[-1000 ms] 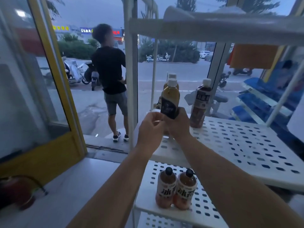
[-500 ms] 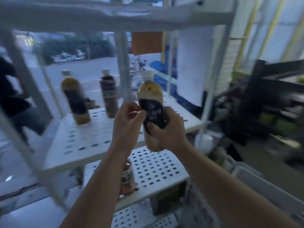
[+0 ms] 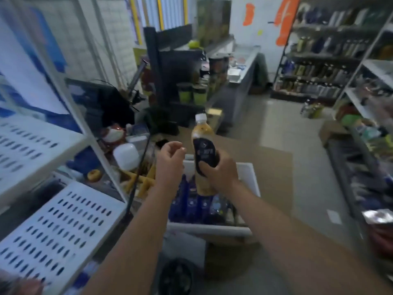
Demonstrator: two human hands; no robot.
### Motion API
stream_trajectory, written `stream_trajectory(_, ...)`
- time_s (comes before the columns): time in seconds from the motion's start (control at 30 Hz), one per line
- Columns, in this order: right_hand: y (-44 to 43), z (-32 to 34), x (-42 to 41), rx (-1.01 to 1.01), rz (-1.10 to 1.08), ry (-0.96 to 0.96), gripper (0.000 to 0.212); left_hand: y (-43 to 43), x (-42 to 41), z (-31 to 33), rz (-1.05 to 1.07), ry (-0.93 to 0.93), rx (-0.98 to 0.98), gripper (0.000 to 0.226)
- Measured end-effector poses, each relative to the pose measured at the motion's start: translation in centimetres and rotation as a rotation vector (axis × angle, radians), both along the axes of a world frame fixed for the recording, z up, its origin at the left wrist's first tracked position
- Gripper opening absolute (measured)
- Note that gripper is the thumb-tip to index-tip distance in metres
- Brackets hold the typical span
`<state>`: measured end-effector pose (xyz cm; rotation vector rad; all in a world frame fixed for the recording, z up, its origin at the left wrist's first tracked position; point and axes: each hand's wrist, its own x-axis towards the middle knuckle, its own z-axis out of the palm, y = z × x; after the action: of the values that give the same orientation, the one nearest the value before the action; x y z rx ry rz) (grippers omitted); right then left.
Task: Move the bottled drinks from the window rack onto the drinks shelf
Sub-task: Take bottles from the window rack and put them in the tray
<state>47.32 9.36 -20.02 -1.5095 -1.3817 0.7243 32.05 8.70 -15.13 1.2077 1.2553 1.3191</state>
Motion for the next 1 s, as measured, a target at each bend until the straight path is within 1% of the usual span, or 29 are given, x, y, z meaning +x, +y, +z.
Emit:
stream_trajectory(0.07,0.2,-3.4,1.8,-0.243,-0.068,-0.015,0.045,0.4,2.3,-2.3,-0.044,0.013,-0.089,0.017)
stream_trajectory(0.1,0.2,-5.0,2.3,-0.35,-0.099,-0.032,0.04,0.4,3.0,-3.3,-0.061,0.019,-0.119,0.017)
stream_trajectory(0.17,0.3,-7.7,2.4,-0.495,-0.17,-0.045,0.033,0.6,4.0,-5.1,-0.09,-0.006,-0.17,0.017)
stream_trajectory(0.23,0.8,-9.6,1.6,-0.57,-0.219,-0.018,0.038,0.6,4.6,-6.4,-0.102,-0.026,-0.222,0.015)
stream_trajectory(0.27,1.2,-10.0,1.0,-0.606,-0.212,-0.04,0.039,0.6,4.7,-6.9,-0.102,-0.019,-0.244,0.016)
stream_trajectory(0.3,1.8,-10.3,0.4,-0.63,-0.181,-0.096,0.045,0.6,4.8,-7.4,-0.097,0.001,-0.264,0.016)
stream_trajectory(0.33,2.3,-10.5,-0.3,-0.646,-0.146,-0.177,0.058,0.6,4.7,-7.7,-0.085,0.025,-0.277,0.016)
stream_trajectory(0.37,2.8,-10.7,-0.8,-0.649,-0.131,-0.258,0.065,0.6,4.5,-8.0,-0.068,0.038,-0.284,0.016)
stream_trajectory(0.43,3.1,-10.7,-1.8,-0.645,-0.124,-0.373,0.063,0.4,3.8,-8.5,-0.03,0.045,-0.292,0.015)
stream_trajectory(0.47,3.0,-10.4,-2.3,-0.634,-0.104,-0.395,0.059,0.3,3.2,-8.5,-0.01,0.052,-0.289,0.014)
stream_trajectory(0.53,2.8,-9.1,-3.5,-0.544,-0.018,-0.344,0.045,0.0,1.5,-8.1,0.024,0.065,-0.268,0.014)
stream_trajectory(0.63,2.3,-3.9,-7.2,-0.264,0.157,-0.148,0.026,-0.8,-2.4,-5.2,0.105,0.11,-0.151,0.017)
stream_trajectory(0.7,1.8,0.8,-10.9,-0.037,0.283,-0.079,0.017,-1.4,-5.6,-2.0,0.199,0.134,-0.046,0.016)
stream_trajectory(0.73,1.4,3.0,-12.9,0.069,0.33,-0.078,0.016,-1.8,-7.6,-0.1,0.264,0.138,-0.002,0.016)
stream_trajectory(0.8,0.4,7.1,-17.3,0.218,0.41,-0.046,0.018,-2.8,-11.6,4.1,0.404,0.144,0.085,0.015)
stream_trajectory(0.9,-1.7,11.5,-23.7,0.314,0.502,0.034,0.012,-5.8,-17.6,8.9,0.587,0.214,0.186,0.015)
stream_trajectory(1.0,-4.1,14.2,-30.3,0.315,0.656,0.104,0.013,-10.1,-23.4,11.4,0.749,0.197,0.242,0.011)
